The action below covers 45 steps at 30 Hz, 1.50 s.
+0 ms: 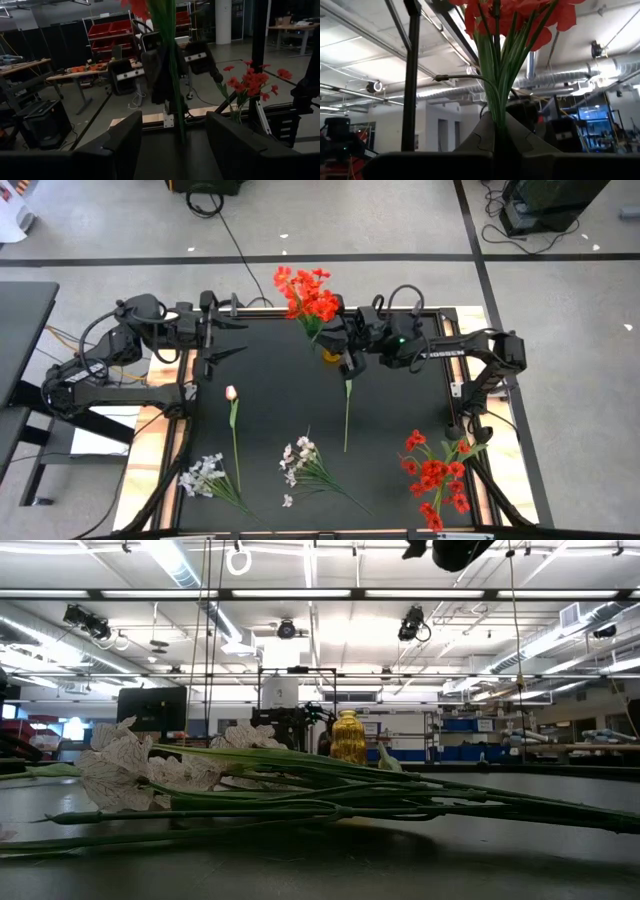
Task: Sort flowers into vase by color
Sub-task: Put the red flowers into the transparent vase
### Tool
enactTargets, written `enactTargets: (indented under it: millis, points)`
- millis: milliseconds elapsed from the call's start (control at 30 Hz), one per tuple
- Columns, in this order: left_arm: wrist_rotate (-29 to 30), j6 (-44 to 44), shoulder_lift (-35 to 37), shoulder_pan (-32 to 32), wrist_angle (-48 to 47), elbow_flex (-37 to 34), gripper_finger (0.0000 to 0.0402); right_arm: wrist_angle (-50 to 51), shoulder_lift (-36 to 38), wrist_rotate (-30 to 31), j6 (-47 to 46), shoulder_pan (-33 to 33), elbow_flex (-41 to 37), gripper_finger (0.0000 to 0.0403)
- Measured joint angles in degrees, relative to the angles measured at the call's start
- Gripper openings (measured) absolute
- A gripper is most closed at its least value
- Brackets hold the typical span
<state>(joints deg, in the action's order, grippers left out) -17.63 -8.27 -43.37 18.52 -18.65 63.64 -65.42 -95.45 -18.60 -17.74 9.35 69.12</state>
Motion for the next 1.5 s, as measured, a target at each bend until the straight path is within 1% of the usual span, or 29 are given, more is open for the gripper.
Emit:
enactTargets:
  millis: [167, 300, 433, 633, 867, 1167, 1367, 1500]
  points:
    - [0.02, -0.07, -0.13, 0.0, 0.0, 0.02, 0.0224, 1.71, 2.55, -2.28, 4.54, 0.15, 0.0, 0.0016]
    - [0.02, -0.06, -0.13, 0.0, 0.0, 0.02, 0.0224, 3.21, 4.49, -2.94, 5.71, 0.22, 0.0, 0.0016]
    - [0.02, -0.05, -0.13, 0.0, 0.0, 0.02, 0.0224, 5.32, 6.57, -4.9, 7.01, 0.81, -0.08, 0.0016]
    - [0.02, 0.18, -0.13, 0.0, 0.0, 0.02, 0.0224, 5.29, 11.68, -5.16, 7.41, 2.63, -5.13, 0.0016]
    - [0.02, 0.17, -0.13, 0.0, 0.0, 0.02, 0.0224, 4.85, 22.01, -3.81, 8.4, 3.93, -14.04, 0.0015]
    - [0.01, 0.15, -0.13, 0.0, 0.0, 0.02, 0.0224, 5.89, 34.49, -4.45, 9.17, 3.93, -22.86, 0.0015]
    - [0.0, 0.15, -0.13, 0.0, 0.0, 0.02, 0.0224, 11.63, 43.47, -7.14, 8.66, 3.93, -27.12, 0.0015]
    - [0.0, 0.14, -0.13, 0.0, 0.0, 0.02, 0.0224, 19.2, 50.6, -9.65, 8.53, 3.93, -27.93, 0.0015]
